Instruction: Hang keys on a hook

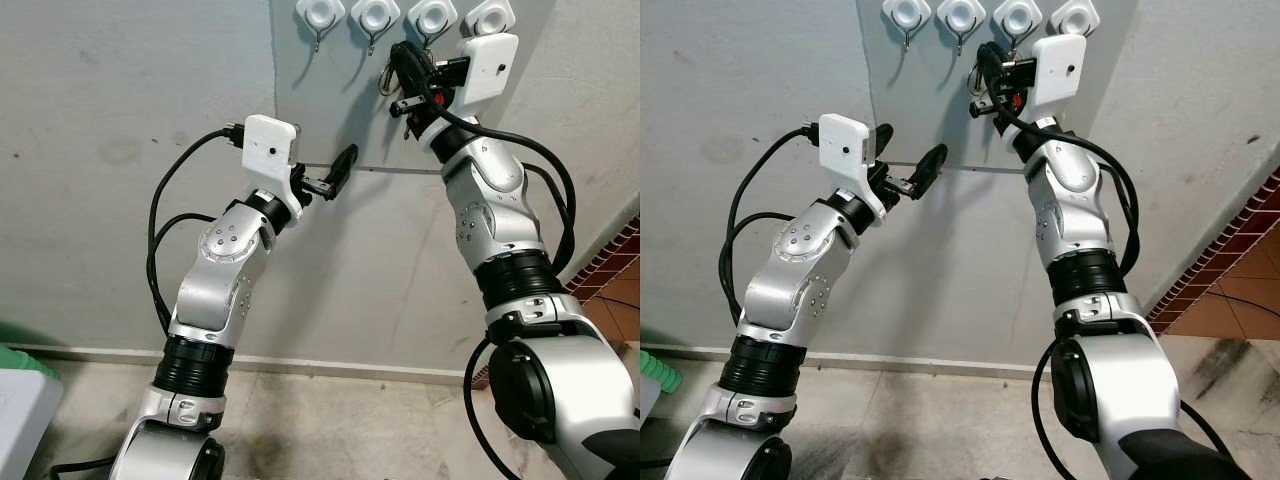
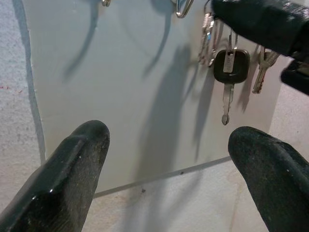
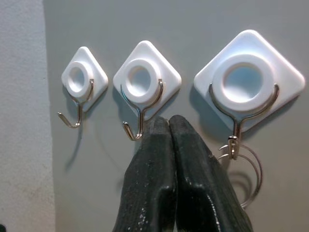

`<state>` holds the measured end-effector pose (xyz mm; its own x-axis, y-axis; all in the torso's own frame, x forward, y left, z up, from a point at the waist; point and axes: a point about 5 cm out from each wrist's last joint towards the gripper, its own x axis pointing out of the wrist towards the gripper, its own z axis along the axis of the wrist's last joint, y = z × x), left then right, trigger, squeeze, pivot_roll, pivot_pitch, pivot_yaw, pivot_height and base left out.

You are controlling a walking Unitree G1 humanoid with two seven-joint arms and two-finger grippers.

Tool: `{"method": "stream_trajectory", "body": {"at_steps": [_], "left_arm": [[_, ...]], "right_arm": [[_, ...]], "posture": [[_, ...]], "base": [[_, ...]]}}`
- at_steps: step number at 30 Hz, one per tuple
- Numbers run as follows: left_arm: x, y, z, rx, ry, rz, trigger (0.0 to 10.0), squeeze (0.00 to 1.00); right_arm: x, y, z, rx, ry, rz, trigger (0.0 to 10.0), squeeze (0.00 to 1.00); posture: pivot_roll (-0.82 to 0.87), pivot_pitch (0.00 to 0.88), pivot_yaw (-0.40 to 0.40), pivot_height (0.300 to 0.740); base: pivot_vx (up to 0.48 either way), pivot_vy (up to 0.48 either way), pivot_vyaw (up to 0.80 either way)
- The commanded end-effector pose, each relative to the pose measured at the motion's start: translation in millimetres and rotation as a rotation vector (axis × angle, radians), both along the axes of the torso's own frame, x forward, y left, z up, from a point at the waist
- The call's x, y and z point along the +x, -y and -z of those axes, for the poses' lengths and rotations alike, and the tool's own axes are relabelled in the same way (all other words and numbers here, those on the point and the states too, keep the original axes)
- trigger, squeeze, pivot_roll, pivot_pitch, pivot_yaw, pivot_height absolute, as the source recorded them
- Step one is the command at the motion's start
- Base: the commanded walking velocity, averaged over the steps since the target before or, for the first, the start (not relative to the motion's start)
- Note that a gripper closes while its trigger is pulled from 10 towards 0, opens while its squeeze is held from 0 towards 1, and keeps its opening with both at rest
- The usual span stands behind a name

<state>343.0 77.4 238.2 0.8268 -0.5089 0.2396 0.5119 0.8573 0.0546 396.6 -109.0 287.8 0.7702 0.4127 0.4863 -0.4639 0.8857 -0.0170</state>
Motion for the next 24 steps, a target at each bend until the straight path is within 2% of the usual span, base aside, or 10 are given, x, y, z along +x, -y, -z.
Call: {"method": "stream_trajectory", "body": {"at_steps": [1, 18, 24], "left_arm": [[-2.5, 1.8, -6, 0.0, 0.02, 0.012, 10.0, 0.0], [-4.7, 2.9, -5, 0.002, 0.013, 0.016, 10.0, 0.0], [-4.5, 2.7, -5, 0.0, 0.013, 0.016, 10.0, 0.0]], "right_arm": [[0.7, -3.0, -9, 0.015, 0.025, -0.005, 10.0, 0.0], [2.7, -17.5, -26, 0.147, 0.041, -0.066, 10.0, 0.0], [1.3, -19.2, -29, 0.147, 0.059, -0.079, 10.0, 0.0]], "posture": [[0.02, 0.092, -0.035, 0.74], [0.02, 0.086, -0.043, 0.74], [0.02, 0.086, -0.045, 0.74]], "base": [[0.0, 0.0, 0.0], [0.0, 0.0, 0.0], [0.0, 0.0, 0.0]]}}
